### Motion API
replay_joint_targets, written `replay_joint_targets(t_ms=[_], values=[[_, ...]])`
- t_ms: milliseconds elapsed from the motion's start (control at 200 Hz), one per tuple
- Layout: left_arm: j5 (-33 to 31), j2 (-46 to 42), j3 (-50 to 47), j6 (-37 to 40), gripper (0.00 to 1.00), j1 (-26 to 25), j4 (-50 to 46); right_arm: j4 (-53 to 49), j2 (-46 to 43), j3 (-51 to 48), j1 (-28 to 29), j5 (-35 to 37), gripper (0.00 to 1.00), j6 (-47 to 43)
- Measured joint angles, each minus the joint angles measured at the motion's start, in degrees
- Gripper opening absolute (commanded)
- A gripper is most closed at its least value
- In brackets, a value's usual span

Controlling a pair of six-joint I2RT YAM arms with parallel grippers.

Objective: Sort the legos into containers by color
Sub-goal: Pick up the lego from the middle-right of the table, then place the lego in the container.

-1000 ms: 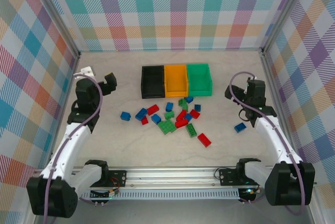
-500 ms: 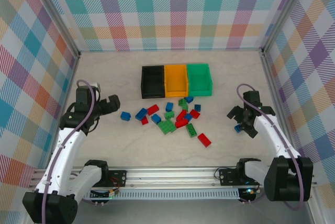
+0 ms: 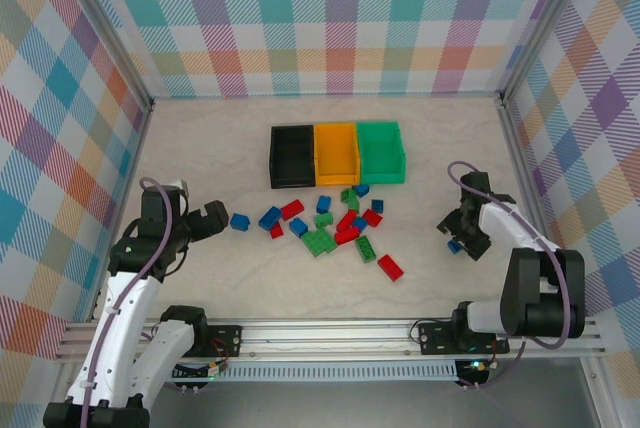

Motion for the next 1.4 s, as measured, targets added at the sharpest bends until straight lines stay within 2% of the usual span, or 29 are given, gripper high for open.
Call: replay_joint_targets(t_ms=[130,200,275,380,495,605,755,885,995,1125,1160,1225,1265,1400], values=[[-0.26,0.68,0.0,-0.35,1.0,0.0,-0.02,1.27,1.42,0.13,-0.07,1.03,0.44,-0.11],[-0.46,0.96,0.0,-0.48,1.0,0.0,0.0,1.51,1.95,0.57,-0.07,1.49,0.39,-0.5],[-0.61,1.01,0.0,-0.61,1.0,0.0,-0.02,1.99,2.49,1.2,-0.07,1.51,0.41,-0.87],[-0.61,1.01,0.0,-0.63,1.0,0.0,0.0,2.27,2.58,2.14,-0.07,1.03,0.4,-1.25],[-0.63,1.18,0.0,-0.61,1.0,0.0,0.0,2.69,2.58,3.34,-0.07,-1.25,0.31,-1.44],[-0.81,1.51,0.0,-0.63,1.0,0.0,-0.02,2.47,2.58,5.81,0.07,-4.5,0.31,-1.25],[-1.07,1.55,0.0,-0.63,1.0,0.0,-0.02,2.05,2.58,13.16,2.01,-6.78,0.31,-1.2],[-1.4,1.55,0.0,-0.63,1.0,0.0,-0.02,2.38,3.39,22.62,6.69,-7.67,0.32,-1.2],[-1.7,1.55,0.0,-0.79,1.0,0.0,-0.02,4.11,7.1,29.94,11.43,-7.8,0.34,-1.27],[-1.92,1.55,0.0,-0.83,1.0,0.0,0.0,4.37,16.31,39.63,15.65,-7.8,0.38,-2.43],[-1.95,1.55,0.0,-0.83,1.0,0.0,0.0,4.55,19.02,42.16,16.52,-7.8,0.43,-3.04],[-1.92,1.55,0.0,-0.83,1.0,0.0,0.0,4.76,23.76,46.42,17.75,-7.61,0.64,-4.35],[-1.92,1.55,0.0,-0.83,1.0,0.0,0.0,4.44,26.25,48.76,18.16,-7.54,0.72,-4.87],[-1.9,1.57,0.0,-0.83,1.0,0.0,0.02,2.73,32.17,54.64,18.49,-7.72,0.81,-7.04]])
